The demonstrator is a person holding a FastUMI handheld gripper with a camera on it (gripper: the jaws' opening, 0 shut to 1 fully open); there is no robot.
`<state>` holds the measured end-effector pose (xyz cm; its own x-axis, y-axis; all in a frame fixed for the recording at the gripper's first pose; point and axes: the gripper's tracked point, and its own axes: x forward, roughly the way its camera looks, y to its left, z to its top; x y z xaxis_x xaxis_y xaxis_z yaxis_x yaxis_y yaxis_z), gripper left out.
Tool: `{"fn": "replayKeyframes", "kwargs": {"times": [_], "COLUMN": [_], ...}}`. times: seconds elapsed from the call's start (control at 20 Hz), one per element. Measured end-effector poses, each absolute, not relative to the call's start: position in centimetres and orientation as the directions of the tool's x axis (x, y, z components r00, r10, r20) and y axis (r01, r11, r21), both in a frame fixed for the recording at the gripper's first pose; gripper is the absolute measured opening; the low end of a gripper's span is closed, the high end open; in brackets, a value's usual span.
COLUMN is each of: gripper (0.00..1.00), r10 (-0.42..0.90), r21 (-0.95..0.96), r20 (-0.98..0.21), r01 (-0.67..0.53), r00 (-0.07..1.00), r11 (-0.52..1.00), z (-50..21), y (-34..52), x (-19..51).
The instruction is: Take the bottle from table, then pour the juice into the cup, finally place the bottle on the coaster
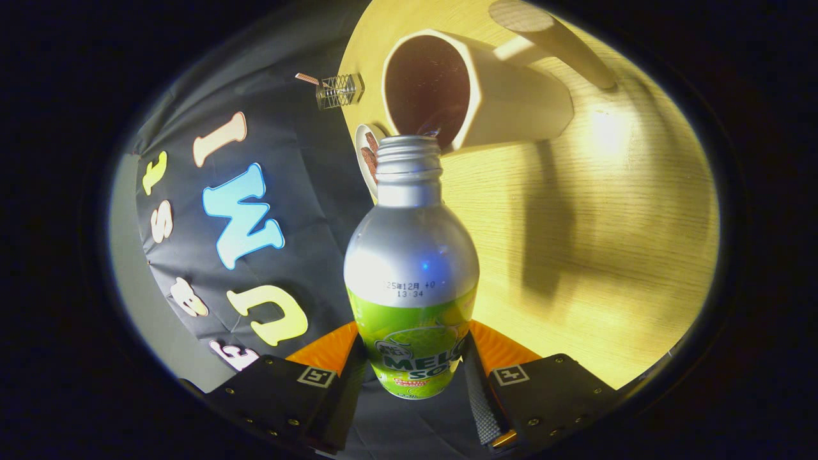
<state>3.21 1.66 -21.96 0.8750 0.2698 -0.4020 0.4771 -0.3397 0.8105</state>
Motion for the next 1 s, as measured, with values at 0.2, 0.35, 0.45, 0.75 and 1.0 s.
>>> {"fn": "replayKeyframes", "kwargs": {"times": [0.2,0.35,0.45,0.75,1.0], "gripper": [0.74,0.74,0.74,0.74,0.74], "r10": [0.259,0.254,0.253,0.256,0.258], "r21": [0.805,0.802,0.8,0.783,0.77], "r20": [-0.397,-0.396,-0.395,-0.394,-0.388], "r01": [0.469,0.468,0.466,0.468,0.466], "r00": [0.881,0.882,0.883,0.883,0.885], "r11": [-0.364,-0.372,-0.378,-0.41,-0.437], "z": [-21.6,-21.5,-21.5,-21.0,-20.6], "y": [1.4,1.3,1.2,0.9,0.7], "x": [3.5,3.5,3.6,3.6,3.6]}}
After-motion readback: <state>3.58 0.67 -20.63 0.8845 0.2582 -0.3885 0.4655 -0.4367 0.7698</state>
